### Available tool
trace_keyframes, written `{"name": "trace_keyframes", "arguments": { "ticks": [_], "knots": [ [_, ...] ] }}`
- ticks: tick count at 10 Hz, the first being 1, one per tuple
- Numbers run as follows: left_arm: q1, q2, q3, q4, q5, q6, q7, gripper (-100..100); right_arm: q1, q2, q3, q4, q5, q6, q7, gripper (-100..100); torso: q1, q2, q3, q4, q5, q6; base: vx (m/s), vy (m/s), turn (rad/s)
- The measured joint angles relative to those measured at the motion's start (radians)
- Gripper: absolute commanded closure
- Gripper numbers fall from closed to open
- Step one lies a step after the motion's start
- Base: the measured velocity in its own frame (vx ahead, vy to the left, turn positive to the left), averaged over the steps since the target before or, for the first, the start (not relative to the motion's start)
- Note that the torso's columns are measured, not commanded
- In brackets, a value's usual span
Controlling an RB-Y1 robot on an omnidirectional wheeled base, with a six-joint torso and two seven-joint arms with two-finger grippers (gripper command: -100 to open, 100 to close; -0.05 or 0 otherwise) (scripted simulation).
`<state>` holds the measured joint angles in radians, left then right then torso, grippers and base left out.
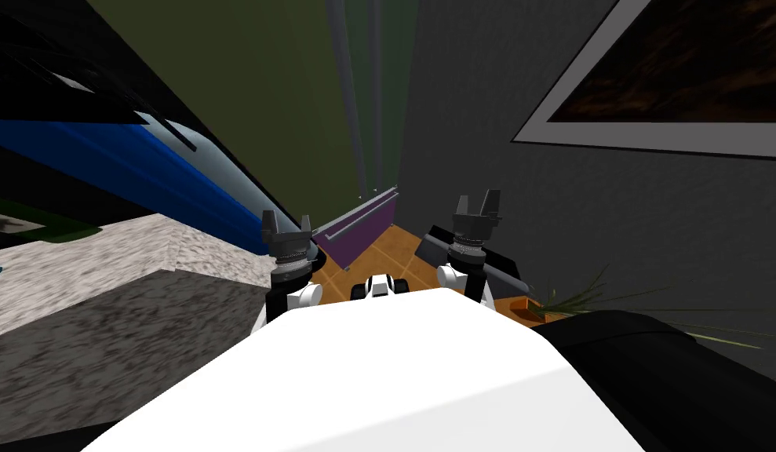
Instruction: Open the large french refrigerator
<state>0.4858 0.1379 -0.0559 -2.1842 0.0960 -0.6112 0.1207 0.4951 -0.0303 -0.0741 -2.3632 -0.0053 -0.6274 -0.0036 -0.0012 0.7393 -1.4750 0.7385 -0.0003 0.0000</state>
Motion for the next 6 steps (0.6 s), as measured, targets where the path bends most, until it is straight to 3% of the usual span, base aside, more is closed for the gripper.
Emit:
{"name": "trace_keyframes", "arguments": {
  "ticks": [6],
  "knots": [
    [-0.015, 0.006, 0.010, 0.143, 0.053, -0.077, 0.057, -100, 0.000, 0.000, 0.000, 0.000, 0.000, 0.000, 0.000, 0, 0.003, 0.000, 0.000, 0.000, 0.001, 0.000, 0.173, -0.089, 0.008]
  ]
}}
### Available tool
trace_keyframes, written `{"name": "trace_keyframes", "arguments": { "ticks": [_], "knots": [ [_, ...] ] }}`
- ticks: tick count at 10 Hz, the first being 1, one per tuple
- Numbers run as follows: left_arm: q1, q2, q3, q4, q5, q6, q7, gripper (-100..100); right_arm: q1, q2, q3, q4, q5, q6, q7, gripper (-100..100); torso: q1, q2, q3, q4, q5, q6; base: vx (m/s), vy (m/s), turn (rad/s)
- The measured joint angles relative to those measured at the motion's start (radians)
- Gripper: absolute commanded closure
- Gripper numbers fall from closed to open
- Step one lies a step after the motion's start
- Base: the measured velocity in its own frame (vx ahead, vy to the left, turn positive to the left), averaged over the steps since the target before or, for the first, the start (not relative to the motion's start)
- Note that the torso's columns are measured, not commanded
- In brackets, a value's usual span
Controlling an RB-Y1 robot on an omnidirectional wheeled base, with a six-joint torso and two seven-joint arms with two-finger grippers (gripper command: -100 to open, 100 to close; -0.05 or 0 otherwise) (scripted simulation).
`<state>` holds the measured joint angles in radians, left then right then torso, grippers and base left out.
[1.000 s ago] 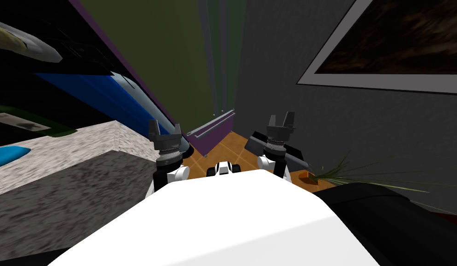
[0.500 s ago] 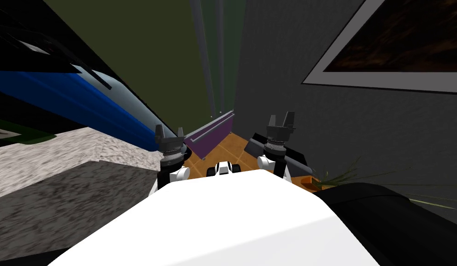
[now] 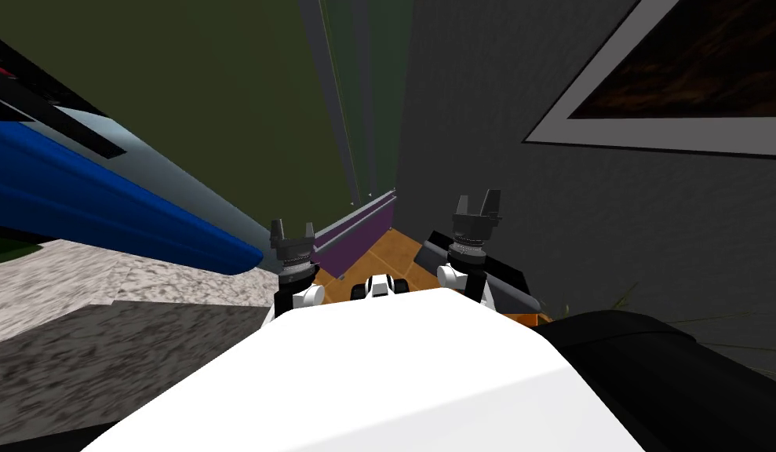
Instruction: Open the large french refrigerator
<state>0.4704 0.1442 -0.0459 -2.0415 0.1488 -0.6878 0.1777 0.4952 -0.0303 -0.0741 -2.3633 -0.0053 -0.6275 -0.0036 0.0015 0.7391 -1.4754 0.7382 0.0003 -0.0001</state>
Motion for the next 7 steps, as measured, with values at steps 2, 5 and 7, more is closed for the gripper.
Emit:
{"name": "trace_keyframes", "arguments": {
  "ticks": [2, 5, 7],
  "knots": [
    [-0.001, -0.004, 0.001, 0.045, 0.018, -0.025, 0.020, -100, 0.000, 0.000, 0.000, 0.000, 0.000, 0.000, 0.000, 0, -0.003, 0.000, 0.000, 0.000, 0.000, 0.000, 0.174, -0.100, 0.009],
    [-0.017, -0.004, 0.012, 0.135, 0.051, -0.066, 0.056, -100, 0.000, 0.000, 0.000, 0.000, 0.000, 0.000, 0.000, 0, -0.001, -0.002, -0.001, -0.001, 0.000, 0.000, 0.192, -0.096, 0.009],
    [-0.019, -0.012, 0.009, 0.191, 0.067, -0.096, 0.073, -100, 0.000, 0.000, 0.000, 0.000, 0.000, 0.000, 0.000, 0, -0.002, -0.001, 0.000, 0.000, 0.000, 0.000, 0.189, -0.110, 0.010]
  ]
}}
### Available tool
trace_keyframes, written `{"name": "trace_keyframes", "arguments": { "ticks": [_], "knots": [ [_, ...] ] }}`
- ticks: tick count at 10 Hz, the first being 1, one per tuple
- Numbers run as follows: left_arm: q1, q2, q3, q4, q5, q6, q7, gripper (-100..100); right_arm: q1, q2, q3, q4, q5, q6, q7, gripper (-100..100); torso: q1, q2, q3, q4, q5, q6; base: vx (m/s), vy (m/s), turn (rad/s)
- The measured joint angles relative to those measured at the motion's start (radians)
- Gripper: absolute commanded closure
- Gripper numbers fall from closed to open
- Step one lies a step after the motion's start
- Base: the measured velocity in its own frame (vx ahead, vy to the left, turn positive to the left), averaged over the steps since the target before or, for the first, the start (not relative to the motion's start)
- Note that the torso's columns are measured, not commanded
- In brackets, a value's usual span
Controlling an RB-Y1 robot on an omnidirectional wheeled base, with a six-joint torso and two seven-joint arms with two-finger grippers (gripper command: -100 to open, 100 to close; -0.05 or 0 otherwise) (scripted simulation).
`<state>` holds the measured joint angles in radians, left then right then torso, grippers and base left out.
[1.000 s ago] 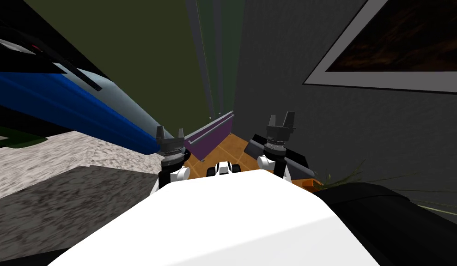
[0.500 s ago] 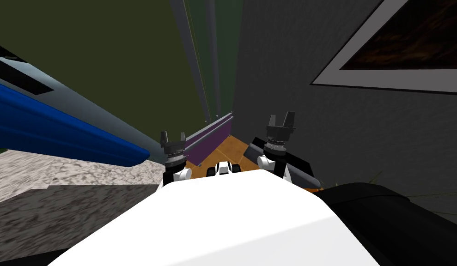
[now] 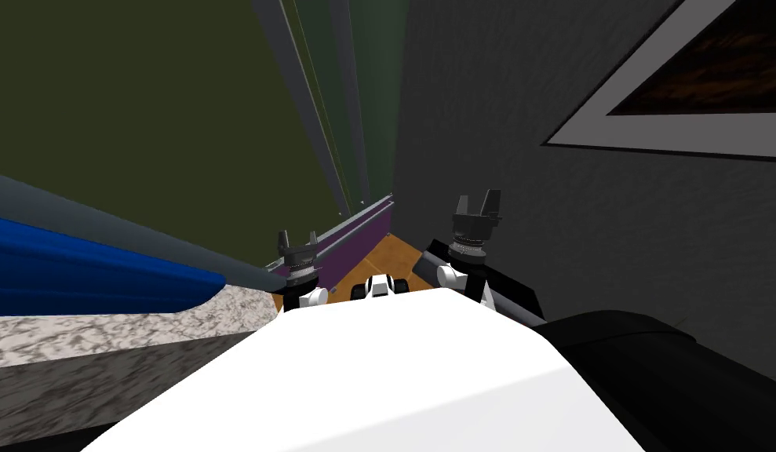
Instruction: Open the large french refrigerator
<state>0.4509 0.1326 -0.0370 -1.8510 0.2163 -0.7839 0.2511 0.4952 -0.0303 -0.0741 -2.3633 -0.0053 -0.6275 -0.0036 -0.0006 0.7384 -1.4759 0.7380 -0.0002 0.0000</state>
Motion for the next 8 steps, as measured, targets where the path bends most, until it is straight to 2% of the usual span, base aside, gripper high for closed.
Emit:
{"name": "trace_keyframes", "arguments": {
  "ticks": [3, 5, 8],
  "knots": [
    [-0.005, -0.003, 0.003, 0.089, 0.030, -0.046, 0.033, -100, 0.000, 0.000, 0.000, 0.000, 0.000, 0.000, 0.000, 0, 0.000, 0.000, 0.000, 0.000, 0.000, 0.000, 0.189, -0.111, 0.010],
    [-0.022, -0.005, 0.007, 0.170, 0.049, -0.082, 0.055, -100, 0.000, 0.000, 0.000, 0.000, 0.000, 0.000, 0.000, 0, 0.002, 0.000, 0.000, 0.000, 0.001, 0.000, 0.177, -0.090, 0.009],
    [-0.020, -0.009, 0.010, 0.241, 0.078, -0.111, 0.084, -100, 0.000, 0.000, 0.000, 0.000, 0.000, 0.000, 0.000, 0, 0.000, -0.002, -0.001, 0.000, 0.000, 0.000, 0.184, -0.088, 0.009]
  ]
}}
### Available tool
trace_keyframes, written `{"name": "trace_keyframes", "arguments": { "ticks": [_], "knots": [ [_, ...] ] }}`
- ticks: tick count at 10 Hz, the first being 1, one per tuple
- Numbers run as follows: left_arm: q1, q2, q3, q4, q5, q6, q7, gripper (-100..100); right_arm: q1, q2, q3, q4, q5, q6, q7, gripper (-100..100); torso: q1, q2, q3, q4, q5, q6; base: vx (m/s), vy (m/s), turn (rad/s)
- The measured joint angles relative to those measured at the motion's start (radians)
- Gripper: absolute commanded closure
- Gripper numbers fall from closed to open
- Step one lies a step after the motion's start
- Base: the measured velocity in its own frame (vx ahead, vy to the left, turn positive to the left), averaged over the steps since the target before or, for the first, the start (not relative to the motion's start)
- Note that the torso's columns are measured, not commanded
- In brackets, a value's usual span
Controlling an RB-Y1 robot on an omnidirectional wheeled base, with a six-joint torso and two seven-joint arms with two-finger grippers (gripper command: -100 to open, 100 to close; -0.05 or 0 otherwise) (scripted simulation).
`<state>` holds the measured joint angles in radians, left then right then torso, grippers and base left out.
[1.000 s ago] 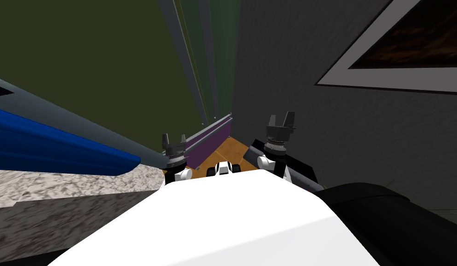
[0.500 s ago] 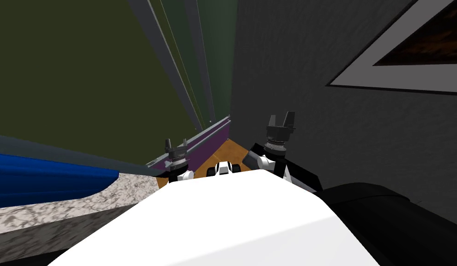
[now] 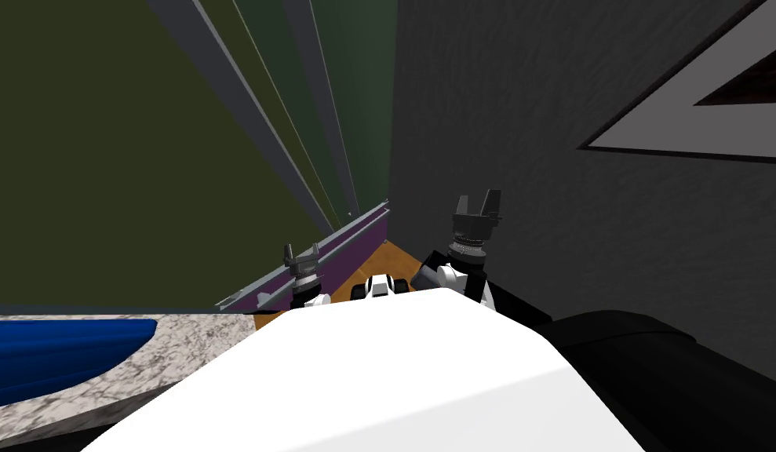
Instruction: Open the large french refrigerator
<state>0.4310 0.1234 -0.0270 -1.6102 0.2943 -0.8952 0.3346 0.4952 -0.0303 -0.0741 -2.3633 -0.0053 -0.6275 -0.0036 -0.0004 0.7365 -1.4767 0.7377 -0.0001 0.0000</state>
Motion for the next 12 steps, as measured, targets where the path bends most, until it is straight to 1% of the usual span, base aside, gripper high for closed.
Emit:
{"name": "trace_keyframes", "arguments": {
  "ticks": [1, 3, 4, 5, 8, 9, 12],
  "knots": [
    [-0.007, 0.000, 0.003, 0.033, 0.010, -0.014, 0.011, -100, 0.000, 0.000, 0.000, 0.000, 0.000, 0.000, 0.000, 0, 0.000, 0.001, 0.000, 0.000, 0.000, 0.000, 0.165, -0.101, 0.008],
    [-0.005, 0.001, 0.006, 0.079, 0.027, -0.036, 0.031, -100, 0.000, 0.000, 0.000, 0.000, 0.000, 0.000, 0.000, 0, 0.001, 0.003, 0.002, 0.001, 0.000, 0.000, 0.137, -0.084, 0.032],
    [-0.006, 0.002, 0.009, 0.101, 0.036, -0.051, 0.040, -100, 0.000, 0.000, 0.000, 0.000, 0.000, 0.000, 0.000, 0, 0.003, -0.002, -0.001, 0.000, 0.002, 0.005, 0.110, -0.077, 0.009],
    [-0.010, 0.005, 0.012, 0.128, 0.044, -0.064, 0.050, -100, 0.000, 0.000, 0.000, 0.000, 0.000, 0.000, 0.000, 0, 0.004, -0.009, -0.005, -0.002, 0.002, 0.006, 0.109, -0.076, -0.031],
    [-0.017, 0.013, 0.013, 0.188, 0.063, -0.088, 0.072, -100, 0.000, 0.000, 0.000, 0.000, 0.000, 0.000, 0.000, 0, 0.001, -0.001, -0.001, 0.000, 0.000, 0.000, 0.116, -0.053, 0.000],
    [-0.018, 0.013, 0.013, 0.190, 0.063, -0.090, 0.073, -100, 0.000, 0.000, 0.000, 0.000, 0.000, 0.000, 0.000, 0, 0.003, 0.006, 0.003, 0.001, 0.001, 0.000, 0.042, -0.012, 0.015],
    [-0.017, 0.026, 0.026, 0.134, 0.074, -0.035, 0.068, -100, 0.000, 0.000, 0.000, 0.000, 0.000, 0.000, 0.000, 0, 0.001, 0.003, 0.002, 0.001, 0.000, 0.000, 0.025, -0.004, 0.007]
  ]
}}
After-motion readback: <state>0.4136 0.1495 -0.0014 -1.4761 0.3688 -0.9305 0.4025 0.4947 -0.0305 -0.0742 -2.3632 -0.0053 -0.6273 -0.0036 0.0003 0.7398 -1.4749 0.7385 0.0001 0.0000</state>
